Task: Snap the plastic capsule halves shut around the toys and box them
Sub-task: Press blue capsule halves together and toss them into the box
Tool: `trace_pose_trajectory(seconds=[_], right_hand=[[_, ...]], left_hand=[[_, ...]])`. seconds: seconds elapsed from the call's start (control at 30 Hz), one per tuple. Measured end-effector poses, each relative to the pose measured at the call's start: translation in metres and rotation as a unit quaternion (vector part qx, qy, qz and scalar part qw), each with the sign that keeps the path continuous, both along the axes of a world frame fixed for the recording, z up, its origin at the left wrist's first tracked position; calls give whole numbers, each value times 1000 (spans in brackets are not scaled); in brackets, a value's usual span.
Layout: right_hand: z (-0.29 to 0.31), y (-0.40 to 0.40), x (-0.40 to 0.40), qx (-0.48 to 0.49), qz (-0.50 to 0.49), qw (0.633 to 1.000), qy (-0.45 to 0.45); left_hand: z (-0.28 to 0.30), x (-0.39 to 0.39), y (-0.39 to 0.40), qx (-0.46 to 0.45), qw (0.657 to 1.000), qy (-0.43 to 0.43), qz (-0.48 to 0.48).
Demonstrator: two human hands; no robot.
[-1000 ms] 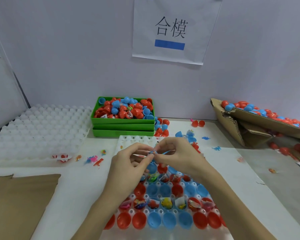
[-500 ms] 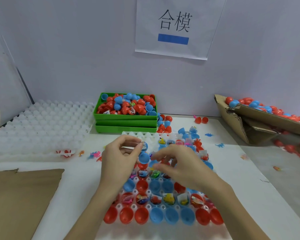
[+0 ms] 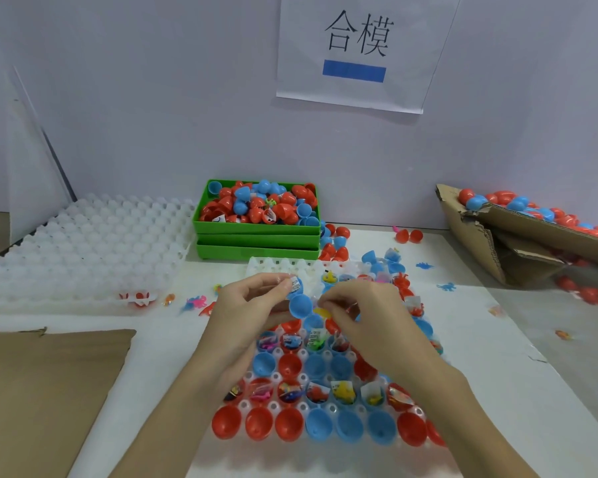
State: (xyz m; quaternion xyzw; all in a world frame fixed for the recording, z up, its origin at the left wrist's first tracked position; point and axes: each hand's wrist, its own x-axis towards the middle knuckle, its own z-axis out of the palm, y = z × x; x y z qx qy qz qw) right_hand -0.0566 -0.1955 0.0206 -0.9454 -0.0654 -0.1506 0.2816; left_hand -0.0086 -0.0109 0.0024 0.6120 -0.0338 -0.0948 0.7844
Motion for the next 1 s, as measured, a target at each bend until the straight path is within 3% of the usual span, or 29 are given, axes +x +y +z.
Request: trace_pose_trajectory(seconds=[0.13, 0.27, 0.53, 0.8, 1.0], right_hand=[[6, -6, -2, 111, -55, 986, -110], [13, -9, -4, 216, -24, 966, -141], [12, -10, -3, 171, 16, 981, -91], [17, -12, -5, 204, 38, 977, -55], [18, -15, -7, 158, 29, 986, -49]], left_hand=[[1, -3, 0, 54, 998, -40, -20], [3, -8, -3, 117, 986, -100, -69], [6, -14, -6, 124, 979, -136, -82], [10, -16, -5, 133, 973, -154, -105], [11, -16, -6, 122, 976, -160, -86]])
